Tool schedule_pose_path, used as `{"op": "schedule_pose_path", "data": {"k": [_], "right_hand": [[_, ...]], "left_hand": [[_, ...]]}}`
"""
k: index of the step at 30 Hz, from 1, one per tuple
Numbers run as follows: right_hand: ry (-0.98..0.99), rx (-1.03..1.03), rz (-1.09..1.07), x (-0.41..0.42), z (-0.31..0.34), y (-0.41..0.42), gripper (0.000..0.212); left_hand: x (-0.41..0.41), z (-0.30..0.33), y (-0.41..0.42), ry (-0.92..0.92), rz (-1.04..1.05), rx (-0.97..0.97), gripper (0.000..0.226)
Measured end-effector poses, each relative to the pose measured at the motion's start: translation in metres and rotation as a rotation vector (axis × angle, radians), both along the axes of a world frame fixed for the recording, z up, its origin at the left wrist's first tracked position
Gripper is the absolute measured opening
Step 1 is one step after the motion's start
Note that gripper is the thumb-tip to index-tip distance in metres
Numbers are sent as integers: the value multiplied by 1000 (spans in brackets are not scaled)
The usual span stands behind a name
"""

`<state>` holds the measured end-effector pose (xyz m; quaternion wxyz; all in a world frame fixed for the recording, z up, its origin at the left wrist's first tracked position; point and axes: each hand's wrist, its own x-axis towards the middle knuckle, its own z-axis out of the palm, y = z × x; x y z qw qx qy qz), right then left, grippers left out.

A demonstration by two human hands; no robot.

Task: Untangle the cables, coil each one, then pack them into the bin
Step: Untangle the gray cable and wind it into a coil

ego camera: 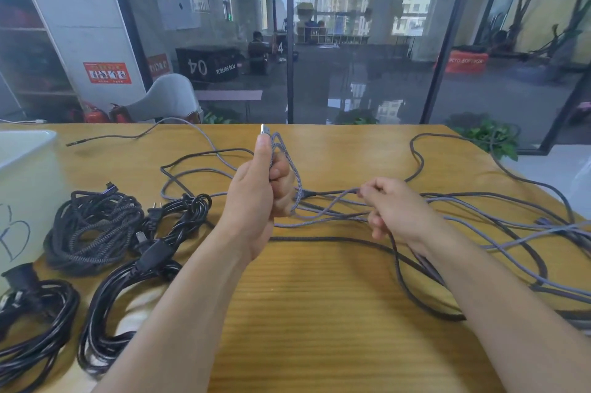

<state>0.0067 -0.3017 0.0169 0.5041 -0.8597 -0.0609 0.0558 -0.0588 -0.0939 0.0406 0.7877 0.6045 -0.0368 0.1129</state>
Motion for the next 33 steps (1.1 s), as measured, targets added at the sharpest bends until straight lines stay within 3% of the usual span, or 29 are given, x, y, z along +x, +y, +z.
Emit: {"op": "schedule_pose_path", "data": {"k": [3, 6, 10, 13, 18, 21, 27, 30, 33], "right_hand": [[-30, 149, -29, 3, 3, -3, 22], [-15, -9, 81, -1, 5, -1, 30], [243, -104, 375, -15, 1, 11, 38], [404, 57, 441, -21, -7, 22, 34], [629, 501, 281, -11, -17, 29, 42], [597, 619, 199, -2, -17, 21, 44], [605, 706, 161, 4, -11, 12, 20], [547, 584, 200, 3, -6, 6, 30], [456, 484, 247, 5, -1, -1, 26]], "left_hand": [[-1, 1, -1, -2, 15, 3, 55], [-2, 3, 0, -17, 33, -8, 56], [-4, 3, -1, -28, 14, -34, 56], [-5, 3, -4, -28, -15, -19, 56], [-5, 4, -5, -41, -36, 20, 55], [-5, 4, -4, -35, -38, 52, 55], [-5, -1, -11, -1, -51, 186, 54], [-5, -3, -13, -6, -72, 228, 54], [-4, -3, -13, -2, -73, 252, 54]]}}
